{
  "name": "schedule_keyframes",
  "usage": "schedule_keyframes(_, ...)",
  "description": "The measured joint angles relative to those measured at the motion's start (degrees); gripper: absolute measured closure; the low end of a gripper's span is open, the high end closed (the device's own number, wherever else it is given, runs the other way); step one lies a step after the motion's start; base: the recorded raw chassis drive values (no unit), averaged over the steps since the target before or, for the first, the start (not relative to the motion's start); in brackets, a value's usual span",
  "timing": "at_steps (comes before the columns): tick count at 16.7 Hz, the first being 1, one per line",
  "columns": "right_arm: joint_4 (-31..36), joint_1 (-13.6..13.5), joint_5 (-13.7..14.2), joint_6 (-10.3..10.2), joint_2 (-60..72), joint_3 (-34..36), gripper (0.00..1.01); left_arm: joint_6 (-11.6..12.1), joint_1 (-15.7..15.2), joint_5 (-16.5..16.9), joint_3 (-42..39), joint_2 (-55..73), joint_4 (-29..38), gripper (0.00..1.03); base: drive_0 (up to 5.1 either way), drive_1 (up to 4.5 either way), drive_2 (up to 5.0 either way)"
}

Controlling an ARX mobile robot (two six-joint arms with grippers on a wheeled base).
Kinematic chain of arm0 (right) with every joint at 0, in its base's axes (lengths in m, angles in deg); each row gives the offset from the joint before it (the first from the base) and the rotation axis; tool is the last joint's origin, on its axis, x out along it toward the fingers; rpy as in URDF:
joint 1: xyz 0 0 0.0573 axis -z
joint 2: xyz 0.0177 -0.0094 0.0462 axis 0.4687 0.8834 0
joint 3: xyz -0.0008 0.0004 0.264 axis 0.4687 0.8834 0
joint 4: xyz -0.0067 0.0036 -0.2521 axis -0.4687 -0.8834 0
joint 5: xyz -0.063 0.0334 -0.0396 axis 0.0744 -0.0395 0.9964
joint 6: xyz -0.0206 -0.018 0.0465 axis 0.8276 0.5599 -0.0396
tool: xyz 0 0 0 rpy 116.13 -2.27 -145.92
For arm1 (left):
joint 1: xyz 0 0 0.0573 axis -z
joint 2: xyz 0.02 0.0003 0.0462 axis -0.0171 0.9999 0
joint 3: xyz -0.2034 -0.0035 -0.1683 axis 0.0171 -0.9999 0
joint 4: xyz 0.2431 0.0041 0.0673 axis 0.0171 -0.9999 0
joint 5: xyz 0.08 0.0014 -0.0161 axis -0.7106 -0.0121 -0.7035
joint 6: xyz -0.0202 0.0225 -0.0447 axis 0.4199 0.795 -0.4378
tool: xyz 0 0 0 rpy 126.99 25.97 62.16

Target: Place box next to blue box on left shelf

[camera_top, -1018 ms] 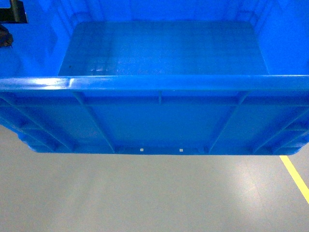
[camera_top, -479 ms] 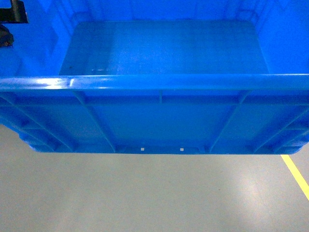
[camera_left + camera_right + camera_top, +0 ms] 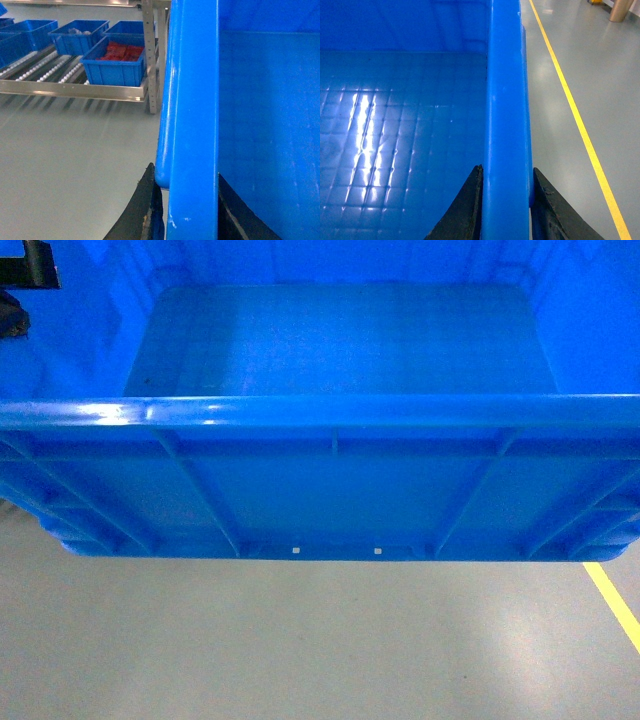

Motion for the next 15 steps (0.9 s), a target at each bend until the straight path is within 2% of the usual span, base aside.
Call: schedule_keyframes(15, -0.04, 0.0, -0.04, 0.0, 0.0, 0.0, 0.8, -0.02, 0.0, -0.04, 0.0, 0.0, -0.11, 0.87, 0.0, 4.33, -4.3)
